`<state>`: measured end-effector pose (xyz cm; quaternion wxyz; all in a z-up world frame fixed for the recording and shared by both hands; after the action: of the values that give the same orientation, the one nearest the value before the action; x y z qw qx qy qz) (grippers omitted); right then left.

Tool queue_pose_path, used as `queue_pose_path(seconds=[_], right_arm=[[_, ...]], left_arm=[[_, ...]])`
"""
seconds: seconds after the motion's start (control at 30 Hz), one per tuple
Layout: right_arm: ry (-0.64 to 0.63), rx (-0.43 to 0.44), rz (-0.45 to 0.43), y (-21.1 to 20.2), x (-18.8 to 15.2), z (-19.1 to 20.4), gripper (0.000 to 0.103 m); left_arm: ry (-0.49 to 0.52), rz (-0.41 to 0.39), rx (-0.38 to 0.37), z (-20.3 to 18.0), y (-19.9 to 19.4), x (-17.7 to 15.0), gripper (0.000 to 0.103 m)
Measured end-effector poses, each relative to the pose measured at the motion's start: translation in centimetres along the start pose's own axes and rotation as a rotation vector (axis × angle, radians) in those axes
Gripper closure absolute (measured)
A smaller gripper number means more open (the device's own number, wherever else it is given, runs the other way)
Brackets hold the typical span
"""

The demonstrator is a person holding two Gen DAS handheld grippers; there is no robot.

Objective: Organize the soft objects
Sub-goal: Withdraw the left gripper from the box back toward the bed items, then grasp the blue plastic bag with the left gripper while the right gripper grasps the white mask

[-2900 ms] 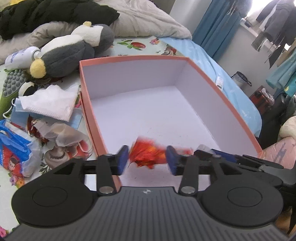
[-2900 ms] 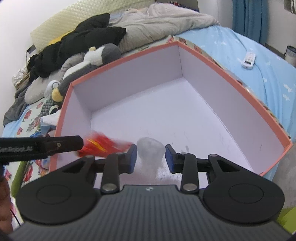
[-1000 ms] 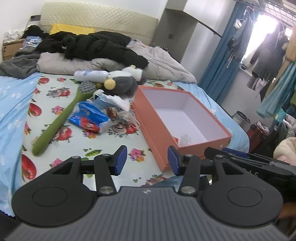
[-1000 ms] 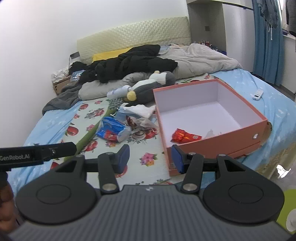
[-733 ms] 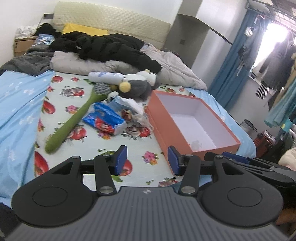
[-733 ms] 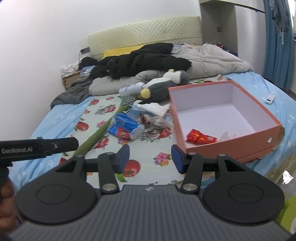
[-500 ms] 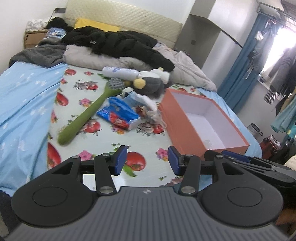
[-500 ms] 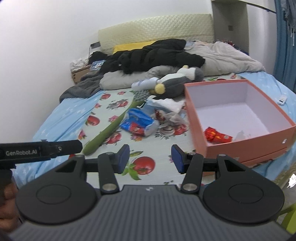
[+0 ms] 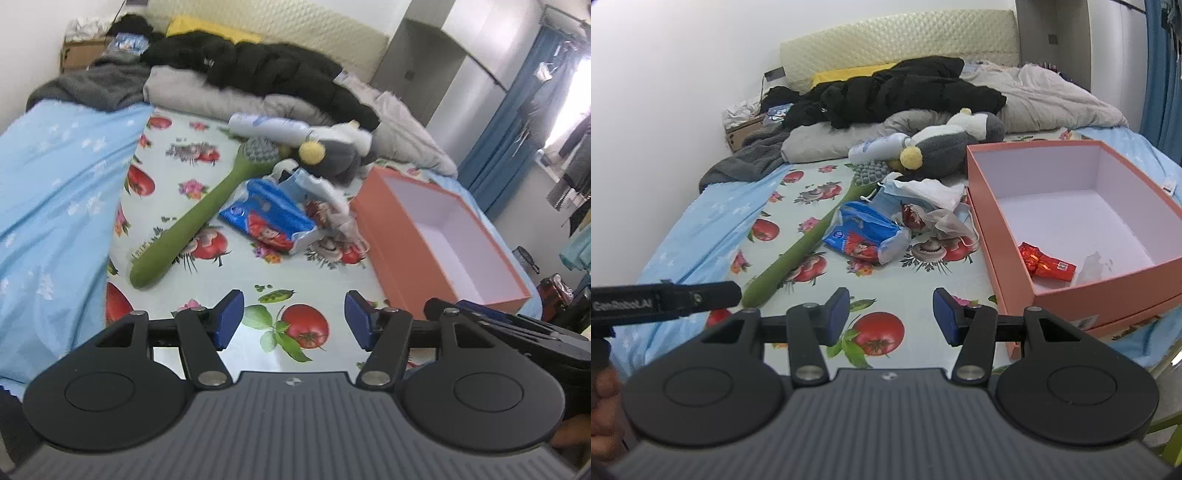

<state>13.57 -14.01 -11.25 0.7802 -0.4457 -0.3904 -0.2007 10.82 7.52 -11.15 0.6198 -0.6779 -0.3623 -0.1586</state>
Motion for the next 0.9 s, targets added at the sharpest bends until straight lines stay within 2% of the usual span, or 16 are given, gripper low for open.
queue_pose_path(seconds=[0.37,0.67,0.9], right_arm=[[0.009,-0.011,0.055,6.8,1.4,-3.7,0.050],[-0.012,-0.046,0.073,13.0,3.4,-5.6,0.050],[-0.043,-0.100,0.097,17.8,4.8,-7.6,0.051]], left_arm=[[0.017,0.023,0.010,-0.2,8.7,1.9,0.037],[0.003,0.076,-0.004,-0.9,16.0,2.9,0.037],[0.126,0.056,-0.030,-3.3,21.2,4.2,0.037]])
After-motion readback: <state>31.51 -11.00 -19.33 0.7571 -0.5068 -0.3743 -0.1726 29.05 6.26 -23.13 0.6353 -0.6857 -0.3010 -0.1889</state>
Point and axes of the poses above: each gripper's, at about its wrist camera, not at the fingertips, and y roughly the way its jaws point, z to its left, x to its top, the point moved 5 cm from there along y, roughly the way its jaws point, and after that the axes turned 12 degrees about x, right-handed, at the moved point
